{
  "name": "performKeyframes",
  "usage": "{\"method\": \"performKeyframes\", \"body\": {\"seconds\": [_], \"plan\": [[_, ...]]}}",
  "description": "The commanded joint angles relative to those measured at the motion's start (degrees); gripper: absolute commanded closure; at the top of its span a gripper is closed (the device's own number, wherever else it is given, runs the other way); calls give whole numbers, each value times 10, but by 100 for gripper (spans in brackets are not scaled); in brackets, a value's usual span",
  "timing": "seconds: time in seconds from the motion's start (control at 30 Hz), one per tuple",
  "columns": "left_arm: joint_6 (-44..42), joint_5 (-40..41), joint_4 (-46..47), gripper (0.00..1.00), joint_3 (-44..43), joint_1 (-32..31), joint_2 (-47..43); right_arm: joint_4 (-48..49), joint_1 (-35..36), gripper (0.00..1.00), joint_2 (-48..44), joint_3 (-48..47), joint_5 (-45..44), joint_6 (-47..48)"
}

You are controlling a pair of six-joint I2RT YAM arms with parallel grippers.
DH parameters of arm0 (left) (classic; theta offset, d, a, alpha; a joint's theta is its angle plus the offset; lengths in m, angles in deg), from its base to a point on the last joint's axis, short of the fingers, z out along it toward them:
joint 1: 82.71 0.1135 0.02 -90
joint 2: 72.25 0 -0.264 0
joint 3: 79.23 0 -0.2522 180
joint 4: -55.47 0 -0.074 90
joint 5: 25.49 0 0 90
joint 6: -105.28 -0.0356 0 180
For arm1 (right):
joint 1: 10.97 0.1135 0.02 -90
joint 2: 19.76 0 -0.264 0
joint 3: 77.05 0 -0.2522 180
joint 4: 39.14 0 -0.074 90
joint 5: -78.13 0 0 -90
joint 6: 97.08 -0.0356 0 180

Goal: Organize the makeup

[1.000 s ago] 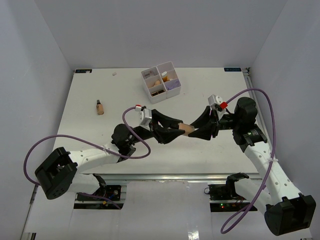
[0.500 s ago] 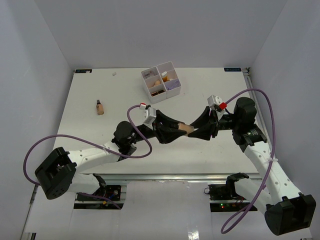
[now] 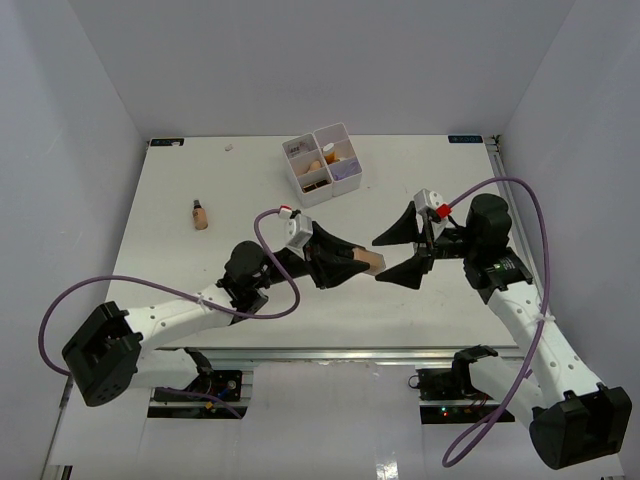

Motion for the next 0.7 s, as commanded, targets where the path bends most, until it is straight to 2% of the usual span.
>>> {"method": "performKeyframes", "body": {"seconds": [0.0, 0.2, 0.3, 0.43, 0.67], "plan": [[1, 33, -64, 100, -13, 23, -43, 5, -2, 10, -25, -6, -53, 25], [21, 49, -179, 100, -32, 106, -70, -57, -12, 10, -83, 34, -169, 109], [4, 50, -255, 100, -97, 158, -34, -59, -24, 10, -112, 82, -207, 141], [-52, 44, -362, 100, -229, 207, 73, -55, -45, 10, -123, 136, -172, 191], [-156, 8, -514, 100, -532, 271, 308, -68, -51, 10, -137, 144, -158, 222]]}}
